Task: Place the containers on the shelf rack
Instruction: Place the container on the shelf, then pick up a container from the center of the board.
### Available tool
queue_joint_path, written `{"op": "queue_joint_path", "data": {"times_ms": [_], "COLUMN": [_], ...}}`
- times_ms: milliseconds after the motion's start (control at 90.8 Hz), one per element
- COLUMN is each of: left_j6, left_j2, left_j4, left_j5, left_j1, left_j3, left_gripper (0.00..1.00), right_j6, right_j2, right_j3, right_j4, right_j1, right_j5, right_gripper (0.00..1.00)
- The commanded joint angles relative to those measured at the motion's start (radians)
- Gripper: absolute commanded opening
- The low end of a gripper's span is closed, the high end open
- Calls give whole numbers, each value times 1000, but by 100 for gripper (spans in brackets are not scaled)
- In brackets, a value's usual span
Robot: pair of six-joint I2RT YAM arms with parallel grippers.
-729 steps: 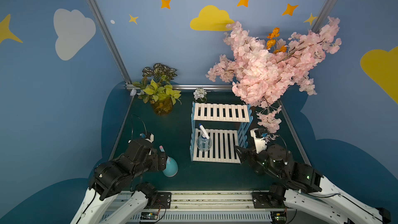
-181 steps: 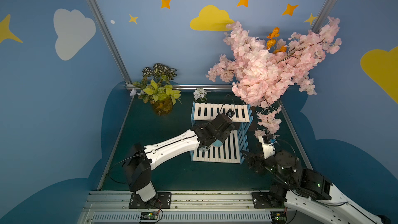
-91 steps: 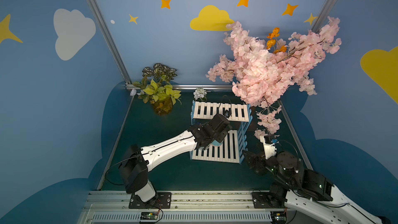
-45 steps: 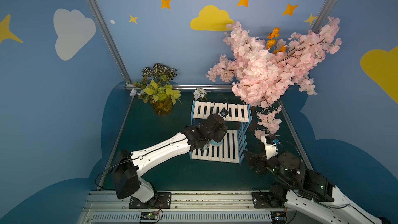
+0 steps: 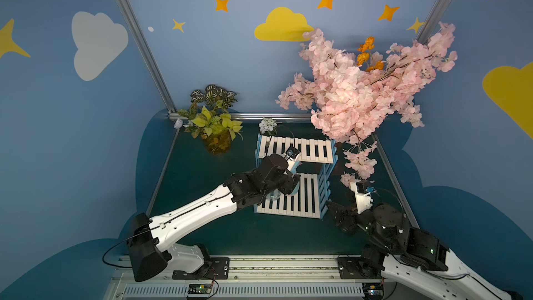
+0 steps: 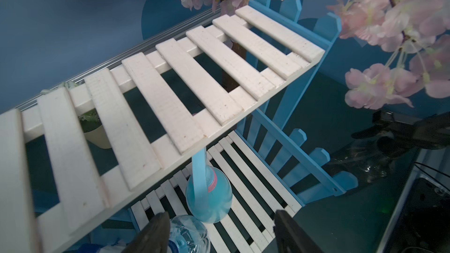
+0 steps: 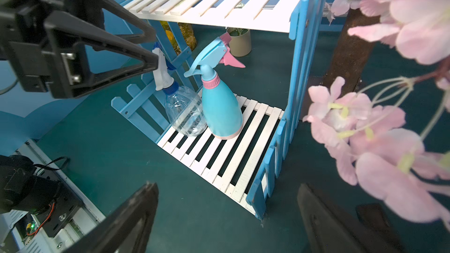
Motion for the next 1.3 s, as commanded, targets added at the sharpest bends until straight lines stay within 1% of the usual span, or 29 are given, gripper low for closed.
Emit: {"op": "queue_joint_path", "data": {"times_ms": [0, 220, 396, 495, 573, 661, 727, 859, 936, 969, 1046, 1112, 1233, 1288], "left_j6": [-12, 28, 90, 102, 109, 94, 78, 65, 59, 58, 59, 61, 84, 92], "left_j2": [-72, -254, -379, -421, -454, -492, -515, -551, -567, -573, -587, -601, -608, -613], "left_j4": [-32, -50, -110, -167, -188, -186, -182, -180, -182, -182, -179, -178, -179, -172], "left_j5": [72, 180, 180, 161, 177, 253, 328, 461, 542, 573, 634, 665, 665, 662], "left_j1": [3, 4, 8, 28, 80, 177, 260, 414, 493, 530, 608, 652, 680, 684], "left_j3": [-35, -107, -151, -157, -180, -222, -248, -281, -299, -309, -332, -352, -377, -392], "left_gripper": [73, 75, 83, 86, 86, 86, 87, 87, 87, 87, 87, 87, 87, 87], "right_j6": [-4, -3, -12, 4, 14, 49, 23, 0, 6, 8, 4, -8, -35, -46], "right_j2": [-4, -1, -10, -6, 35, 123, 187, 324, 386, 400, 419, 432, 452, 452], "right_j3": [19, 64, 121, 175, 230, 291, 321, 397, 436, 446, 451, 445, 430, 424], "right_j4": [-7, -52, -140, -217, -310, -419, -426, -484, -519, -524, -525, -528, -557, -567], "right_j1": [-4, -4, -5, -5, -4, 0, -1, -11, -35, -57, -145, -252, -445, -508], "right_j5": [16, 16, 26, 67, 119, 211, 201, 250, 261, 253, 173, 44, -138, -201], "right_gripper": [96, 96, 96, 96, 96, 97, 96, 97, 98, 98, 98, 98, 98, 98]}}
